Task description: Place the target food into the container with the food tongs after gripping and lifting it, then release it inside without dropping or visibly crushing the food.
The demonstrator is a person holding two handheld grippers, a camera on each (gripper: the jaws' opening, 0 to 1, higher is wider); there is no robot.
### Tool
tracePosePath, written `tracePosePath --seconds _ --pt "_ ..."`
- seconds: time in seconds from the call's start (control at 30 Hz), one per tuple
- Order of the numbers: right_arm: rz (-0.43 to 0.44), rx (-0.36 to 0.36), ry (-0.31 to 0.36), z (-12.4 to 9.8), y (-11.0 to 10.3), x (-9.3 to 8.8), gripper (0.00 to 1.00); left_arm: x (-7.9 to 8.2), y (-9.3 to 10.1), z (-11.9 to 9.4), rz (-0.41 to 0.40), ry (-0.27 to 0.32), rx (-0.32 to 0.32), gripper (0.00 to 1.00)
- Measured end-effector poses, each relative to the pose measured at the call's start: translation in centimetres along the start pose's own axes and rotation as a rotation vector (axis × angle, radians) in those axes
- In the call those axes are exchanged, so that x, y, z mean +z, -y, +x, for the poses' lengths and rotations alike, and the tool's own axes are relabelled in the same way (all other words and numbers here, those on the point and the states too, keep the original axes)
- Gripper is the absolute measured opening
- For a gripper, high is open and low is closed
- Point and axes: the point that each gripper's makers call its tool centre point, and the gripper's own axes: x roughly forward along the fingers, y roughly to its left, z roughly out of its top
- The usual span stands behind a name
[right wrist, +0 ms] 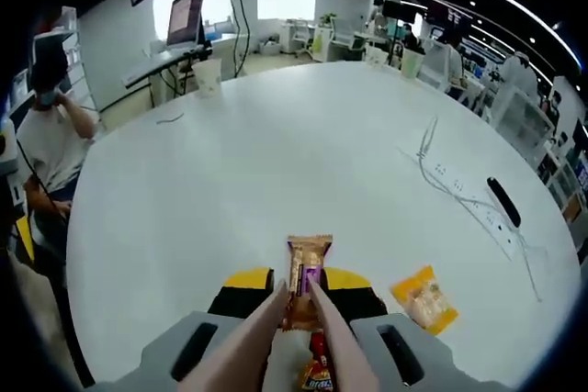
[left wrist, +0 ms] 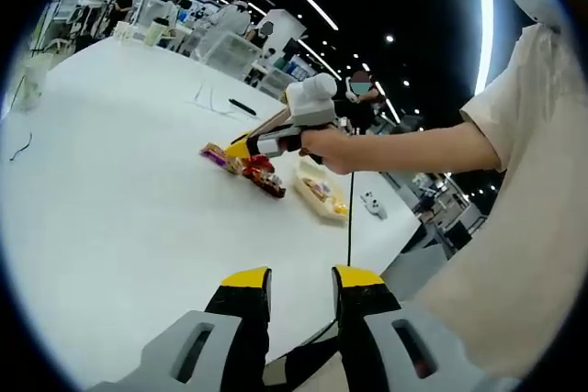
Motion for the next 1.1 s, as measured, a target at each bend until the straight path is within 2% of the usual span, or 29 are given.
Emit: tracePosePath --seconds 0.13,0.23,0.3,0.5,0.7,1.1 --pt "-0.005 -0.007 0.003 0.0 0.0 -0.1 0.26 -0.3 -0.4 -0.5 -0.016 0.003 0.017 0.26" --pt "-0.018 -0.028 0.008 0.1 0.6 -0.1 0.28 -0.3 -0.4 -0.4 -0.018 0.003 0.018 0.26" --pt "0.003 -0.026 0.01 0.3 1.0 -0.1 0.28 -0.2 -0.2 -0.2 -0.017 0.002 0.014 0.26" --pt "-0.005 0.006 -0.035 1.3 0.1 -1.2 0.27 -0.3 0.1 0.2 -0.017 -0.002 0.005 0.25" --pt "-0.016 -0.001 -0.041 1.3 0.2 -1.2 0.23 -0.8 -0.1 0.5 -0.032 -0.023 -0.008 0.26" --pt "0.015 0.002 -0.043 1.5 0.5 -1.3 0.21 -0.2 -0.2 1.1 -0.023 -0.027 -0.027 0.26"
